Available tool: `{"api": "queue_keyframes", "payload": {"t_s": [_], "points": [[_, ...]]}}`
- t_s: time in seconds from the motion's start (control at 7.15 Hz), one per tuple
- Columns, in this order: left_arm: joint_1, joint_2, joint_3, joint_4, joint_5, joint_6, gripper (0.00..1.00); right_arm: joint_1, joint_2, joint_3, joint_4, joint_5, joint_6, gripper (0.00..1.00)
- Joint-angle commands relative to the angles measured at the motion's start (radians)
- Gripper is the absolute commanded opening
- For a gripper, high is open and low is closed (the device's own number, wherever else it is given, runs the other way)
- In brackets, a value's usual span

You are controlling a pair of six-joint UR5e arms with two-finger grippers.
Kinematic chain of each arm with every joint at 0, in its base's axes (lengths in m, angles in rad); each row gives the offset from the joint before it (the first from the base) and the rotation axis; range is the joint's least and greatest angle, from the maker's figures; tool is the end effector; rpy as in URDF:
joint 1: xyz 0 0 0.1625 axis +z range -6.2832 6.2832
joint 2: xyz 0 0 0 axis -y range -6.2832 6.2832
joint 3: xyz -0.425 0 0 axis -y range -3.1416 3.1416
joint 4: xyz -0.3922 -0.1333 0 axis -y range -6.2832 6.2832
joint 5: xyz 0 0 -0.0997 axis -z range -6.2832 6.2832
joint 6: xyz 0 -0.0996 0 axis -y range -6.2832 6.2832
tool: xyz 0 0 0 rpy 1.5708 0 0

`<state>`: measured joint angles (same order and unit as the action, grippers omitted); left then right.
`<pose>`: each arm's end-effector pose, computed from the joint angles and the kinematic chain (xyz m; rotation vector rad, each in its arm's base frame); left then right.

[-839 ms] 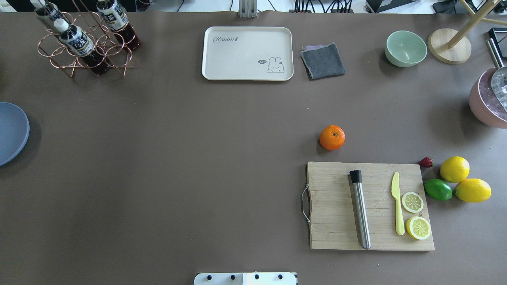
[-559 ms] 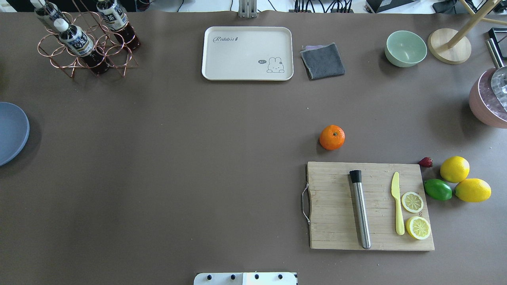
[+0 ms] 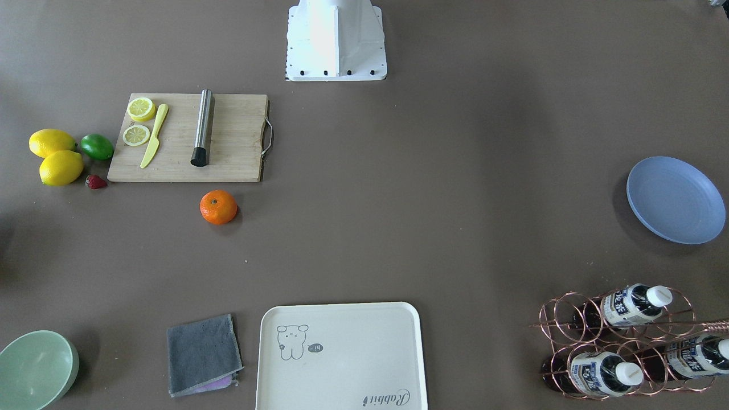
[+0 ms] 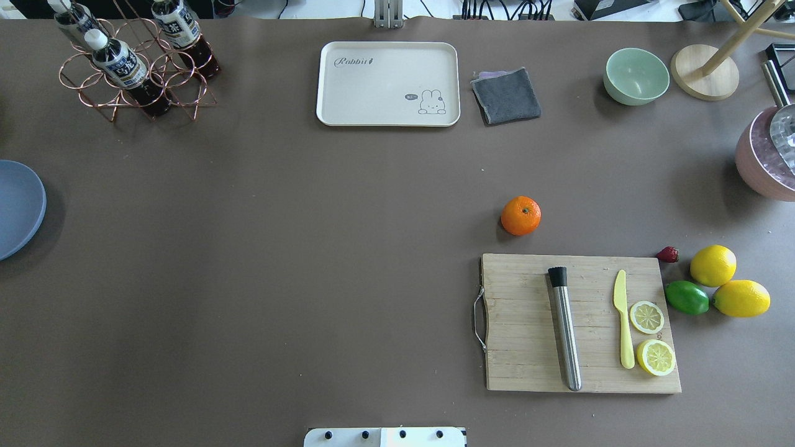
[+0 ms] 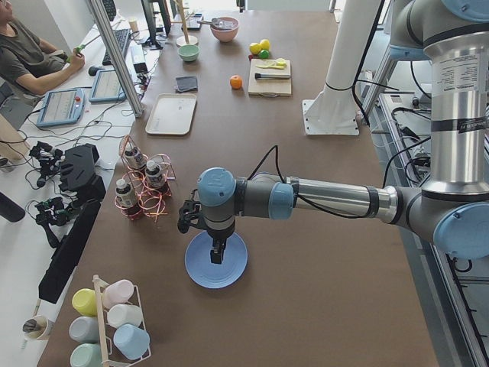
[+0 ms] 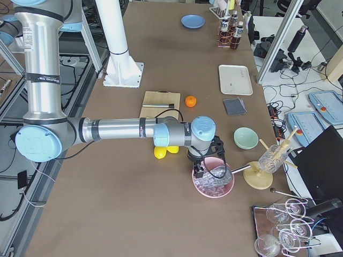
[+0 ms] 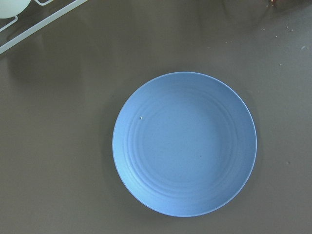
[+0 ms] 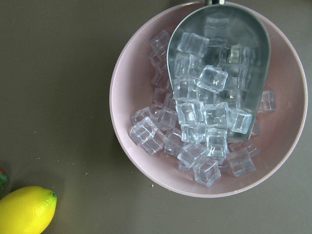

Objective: Pick orange to plate

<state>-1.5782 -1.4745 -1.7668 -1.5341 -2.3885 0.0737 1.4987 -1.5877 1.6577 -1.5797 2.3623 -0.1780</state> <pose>-0.0640 -0.4527 0.6082 0.0926 0.8146 0.0883 0.0271 -0.4911 0.6238 0.1000 -0.7894 -0.2610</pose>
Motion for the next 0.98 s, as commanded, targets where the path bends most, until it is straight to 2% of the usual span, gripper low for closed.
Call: {"api": "queue_keyframes", "payload": {"t_s": [0.0, 0.56, 0.84], "points": [[0.0, 0.003, -0.002, -0.001, 0.0, 0.005, 0.98, 0.0, -0.003, 0.001, 0.001, 0.002, 0.0, 1.0], [0.0, 0.003, -0.008, -0.001, 0.002, 0.005, 0.98, 0.0, -0.006, -0.001, 0.001, 0.0, 0.0, 1.0], [0.0, 0.003, -0.003, -0.041, 0.003, -0.003, 0.98, 0.0, -0.006, -0.003, 0.001, 0.0, 0.0, 1.0]]}}
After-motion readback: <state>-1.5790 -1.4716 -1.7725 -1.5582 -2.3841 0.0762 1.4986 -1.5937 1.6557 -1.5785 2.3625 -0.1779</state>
